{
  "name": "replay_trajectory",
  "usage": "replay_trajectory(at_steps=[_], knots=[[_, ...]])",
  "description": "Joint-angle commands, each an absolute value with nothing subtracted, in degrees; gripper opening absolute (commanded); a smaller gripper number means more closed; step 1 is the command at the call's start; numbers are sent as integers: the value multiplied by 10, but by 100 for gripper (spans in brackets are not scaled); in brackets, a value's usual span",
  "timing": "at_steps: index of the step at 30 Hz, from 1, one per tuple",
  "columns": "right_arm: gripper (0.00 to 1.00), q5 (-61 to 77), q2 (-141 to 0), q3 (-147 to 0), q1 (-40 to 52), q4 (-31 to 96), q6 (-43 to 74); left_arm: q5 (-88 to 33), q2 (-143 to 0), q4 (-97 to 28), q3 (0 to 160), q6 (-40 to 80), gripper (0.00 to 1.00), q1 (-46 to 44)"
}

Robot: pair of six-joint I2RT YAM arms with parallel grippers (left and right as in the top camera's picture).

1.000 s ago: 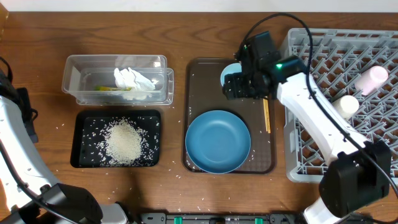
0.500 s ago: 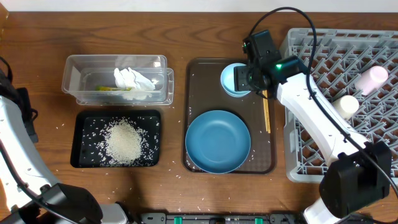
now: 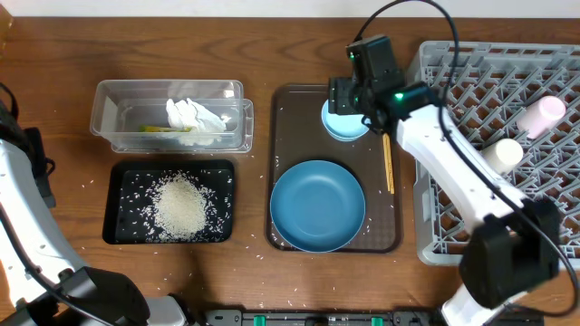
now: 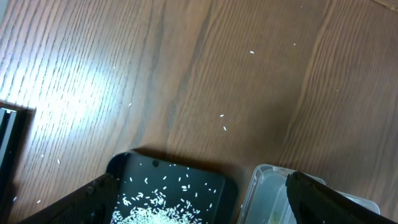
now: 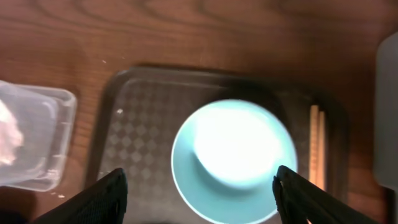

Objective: Sort waste into correct bins and load items into the dishwasher rack
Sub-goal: 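Move the right gripper back to the light-blue bowl and grasp it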

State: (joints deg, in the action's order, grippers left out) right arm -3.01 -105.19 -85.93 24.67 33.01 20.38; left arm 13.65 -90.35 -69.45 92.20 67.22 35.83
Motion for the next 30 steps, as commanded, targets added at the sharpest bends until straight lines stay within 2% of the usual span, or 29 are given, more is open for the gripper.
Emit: replay_trajectory(at_steps=[1,8,13,21,30], knots=[[73,-23,-1101,-865,263,324,206,140,-905,-698,921,667,89,359],[72,-30,-1156,-865,304,295,178,140,-905,-698,921,667,89,359],[71,-99,-1181,-865,331,305,177,140,-905,-698,921,667,89,359],[66,-127,-1207,-865,338,315,180,140,-905,-698,921,667,89,359],[42,-126,-1214,-872,338,323,182,140,-905,-698,921,667,89,359]])
